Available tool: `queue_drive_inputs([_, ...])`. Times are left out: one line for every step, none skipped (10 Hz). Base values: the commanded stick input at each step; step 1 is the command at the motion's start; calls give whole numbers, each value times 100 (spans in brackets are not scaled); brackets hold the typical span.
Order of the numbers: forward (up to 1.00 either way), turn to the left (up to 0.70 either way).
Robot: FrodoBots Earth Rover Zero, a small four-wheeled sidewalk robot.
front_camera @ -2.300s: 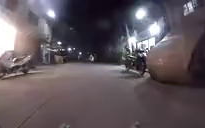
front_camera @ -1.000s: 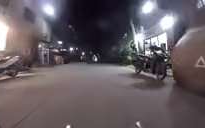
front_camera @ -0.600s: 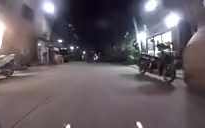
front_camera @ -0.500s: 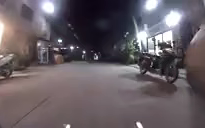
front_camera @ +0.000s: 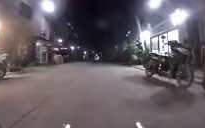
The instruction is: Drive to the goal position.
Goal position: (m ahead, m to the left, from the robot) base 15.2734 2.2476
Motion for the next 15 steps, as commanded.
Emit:
queue_drive_inputs([85, 0])
queue_drive_inputs([85, 0])
queue_drive_inputs([85, 0])
queue_drive_inputs([85, 0])
queue_drive_inputs([85, 0])
queue_drive_inputs([85, 0])
queue_drive_inputs([85, 0])
queue_drive_inputs([85, 0])
queue_drive_inputs([85, 0])
queue_drive_inputs([85, 0])
queue_drive_inputs([85, 0])
queue_drive_inputs([85, 0])
queue_drive_inputs([85, 0])
queue_drive_inputs([85, 0])
queue_drive_inputs([85, 0])
